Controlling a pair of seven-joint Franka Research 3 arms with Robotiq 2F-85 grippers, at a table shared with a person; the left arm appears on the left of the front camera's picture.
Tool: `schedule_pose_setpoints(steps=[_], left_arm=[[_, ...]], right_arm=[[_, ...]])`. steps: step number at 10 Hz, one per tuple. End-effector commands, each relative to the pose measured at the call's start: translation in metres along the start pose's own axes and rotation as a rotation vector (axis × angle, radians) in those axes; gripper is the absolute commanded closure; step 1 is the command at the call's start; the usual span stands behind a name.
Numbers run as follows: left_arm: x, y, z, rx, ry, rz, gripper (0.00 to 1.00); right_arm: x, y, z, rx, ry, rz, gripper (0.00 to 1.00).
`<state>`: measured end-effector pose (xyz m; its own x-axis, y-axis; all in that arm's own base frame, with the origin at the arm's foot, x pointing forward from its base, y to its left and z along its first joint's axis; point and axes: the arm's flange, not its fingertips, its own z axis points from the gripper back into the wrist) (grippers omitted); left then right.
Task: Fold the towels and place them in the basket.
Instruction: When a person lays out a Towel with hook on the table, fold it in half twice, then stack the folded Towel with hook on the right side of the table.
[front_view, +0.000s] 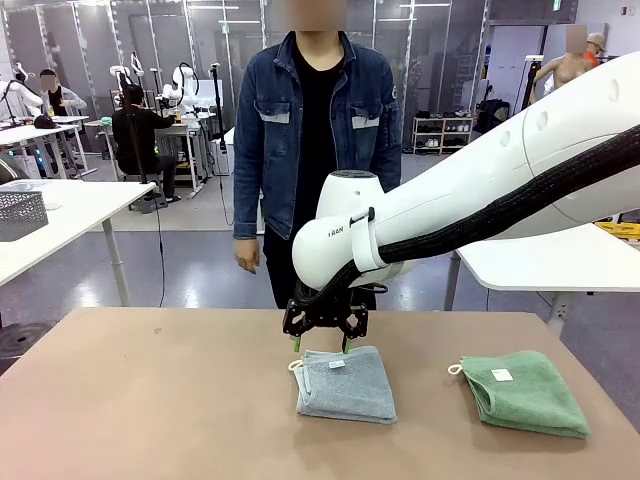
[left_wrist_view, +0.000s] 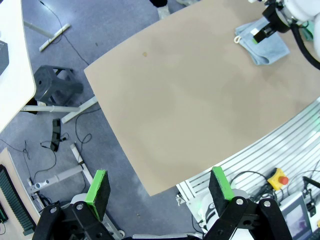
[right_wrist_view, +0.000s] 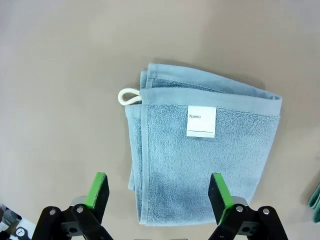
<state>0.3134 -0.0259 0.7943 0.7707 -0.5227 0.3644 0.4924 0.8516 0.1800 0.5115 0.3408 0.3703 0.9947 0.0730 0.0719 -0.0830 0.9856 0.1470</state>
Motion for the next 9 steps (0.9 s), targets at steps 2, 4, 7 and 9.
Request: schedule_pose_setpoints(steps=[2,4,7,9], left_arm=[[-0.0008,0.0006,0.0012,0.005,-0.002,0.001,0.00],[-0.0008,0.0006,0.0012,0.005,-0.002,0.001,0.00],[-0.0008,0.0006,0.0012,0.005,-0.002,0.001,0.00],[-0.0008,0.0006,0.0012,0.005,-0.002,0.001,0.00]], right_arm=[[0.0010,0.0004,-0.0002,-0.006,0.000,0.005,0.00],[0.0010,0.0004,-0.0002,-0.006,0.000,0.005,0.00],[0.0010,0.0004,-0.0002,-0.006,0.000,0.005,0.00],[0.0010,0.0004,-0.0002,-0.006,0.000,0.005,0.00]])
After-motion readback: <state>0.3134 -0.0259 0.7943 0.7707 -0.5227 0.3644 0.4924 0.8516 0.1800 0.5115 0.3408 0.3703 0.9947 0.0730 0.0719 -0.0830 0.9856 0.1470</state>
